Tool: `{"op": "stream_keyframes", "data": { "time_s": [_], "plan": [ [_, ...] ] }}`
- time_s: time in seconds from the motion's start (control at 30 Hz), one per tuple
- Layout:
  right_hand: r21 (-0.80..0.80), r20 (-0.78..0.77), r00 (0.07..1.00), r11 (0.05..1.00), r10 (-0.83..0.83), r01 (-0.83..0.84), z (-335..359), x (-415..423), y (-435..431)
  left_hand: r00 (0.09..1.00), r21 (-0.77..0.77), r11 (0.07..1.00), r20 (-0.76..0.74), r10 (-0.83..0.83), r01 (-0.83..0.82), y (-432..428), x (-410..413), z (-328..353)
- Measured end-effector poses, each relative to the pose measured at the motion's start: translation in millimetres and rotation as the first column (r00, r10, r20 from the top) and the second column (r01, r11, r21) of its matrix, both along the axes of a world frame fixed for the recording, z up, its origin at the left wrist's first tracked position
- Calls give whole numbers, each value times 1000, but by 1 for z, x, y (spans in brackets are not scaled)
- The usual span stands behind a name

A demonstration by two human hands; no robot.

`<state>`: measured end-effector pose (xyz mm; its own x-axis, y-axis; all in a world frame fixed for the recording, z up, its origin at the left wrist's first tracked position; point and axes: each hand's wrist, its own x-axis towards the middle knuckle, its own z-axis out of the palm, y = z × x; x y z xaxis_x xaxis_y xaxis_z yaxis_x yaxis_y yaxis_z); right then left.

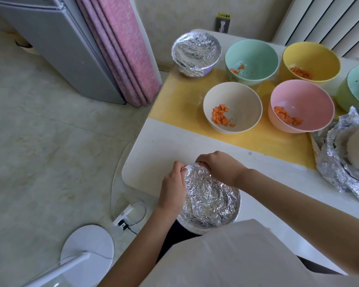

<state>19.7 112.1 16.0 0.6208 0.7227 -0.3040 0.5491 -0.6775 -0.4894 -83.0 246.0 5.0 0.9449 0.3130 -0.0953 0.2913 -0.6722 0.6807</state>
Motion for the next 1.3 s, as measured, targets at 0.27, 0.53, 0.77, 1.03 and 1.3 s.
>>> {"op": "stream_keyframes", "data": {
  "time_s": [0.27,0.53,0.77,1.03,1.3],
  "plan": [
    [-80,15,998,995,57,-56,1,-1,15,998,19,998,-9,58,-58,-2,-5,-1],
    [-88,27,994,991,106,-103,3,-3,17,999,84,996,31,20,-22,-6,-7,-3],
    [69,-75,997,998,2,3,-4,-8,6,999,84,996,41,6,-9,-8,-11,-3],
    [109,-162,974,978,-160,179,-3,-5,-13,996,142,986,-10,90,-87,-8,-29,2],
    [79,-114,979,981,-167,177,-4,-8,-11,992,-45,991,4,125,-124,-1,-10,-1]
  ]
}}
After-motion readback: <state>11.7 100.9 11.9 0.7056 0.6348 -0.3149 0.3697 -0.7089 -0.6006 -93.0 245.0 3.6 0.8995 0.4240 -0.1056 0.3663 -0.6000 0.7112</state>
